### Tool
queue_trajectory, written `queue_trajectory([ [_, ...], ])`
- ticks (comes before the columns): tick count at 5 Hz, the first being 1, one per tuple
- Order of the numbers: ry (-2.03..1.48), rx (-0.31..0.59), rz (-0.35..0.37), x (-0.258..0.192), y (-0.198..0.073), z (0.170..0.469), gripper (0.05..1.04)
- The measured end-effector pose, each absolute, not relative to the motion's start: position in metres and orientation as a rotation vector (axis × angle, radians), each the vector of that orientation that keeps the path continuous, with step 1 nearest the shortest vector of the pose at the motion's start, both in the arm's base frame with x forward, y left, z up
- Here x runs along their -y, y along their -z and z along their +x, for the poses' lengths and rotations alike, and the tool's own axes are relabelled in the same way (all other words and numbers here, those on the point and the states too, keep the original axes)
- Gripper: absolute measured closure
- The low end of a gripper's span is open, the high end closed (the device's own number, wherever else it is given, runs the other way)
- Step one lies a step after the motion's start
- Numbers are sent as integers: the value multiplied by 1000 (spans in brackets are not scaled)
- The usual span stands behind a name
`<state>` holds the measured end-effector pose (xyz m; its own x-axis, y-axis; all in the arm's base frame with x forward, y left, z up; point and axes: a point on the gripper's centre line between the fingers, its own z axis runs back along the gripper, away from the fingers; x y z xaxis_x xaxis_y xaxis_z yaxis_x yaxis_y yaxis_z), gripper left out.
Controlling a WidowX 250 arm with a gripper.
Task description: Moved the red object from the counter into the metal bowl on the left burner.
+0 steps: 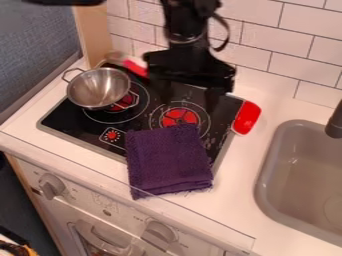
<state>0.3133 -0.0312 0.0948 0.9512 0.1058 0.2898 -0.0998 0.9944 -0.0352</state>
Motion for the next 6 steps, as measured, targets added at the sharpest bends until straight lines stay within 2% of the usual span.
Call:
queue_trajectory([
  [1,-92,348,-75,44,-86,340,83],
  [2,-49,347,-12,56,-75,361,83],
  [3,-23,332,-1,67,-59,381,83],
  [5,29,252,30,87,-24,395,83],
  [6,28,225,53,87,-11,399,131],
])
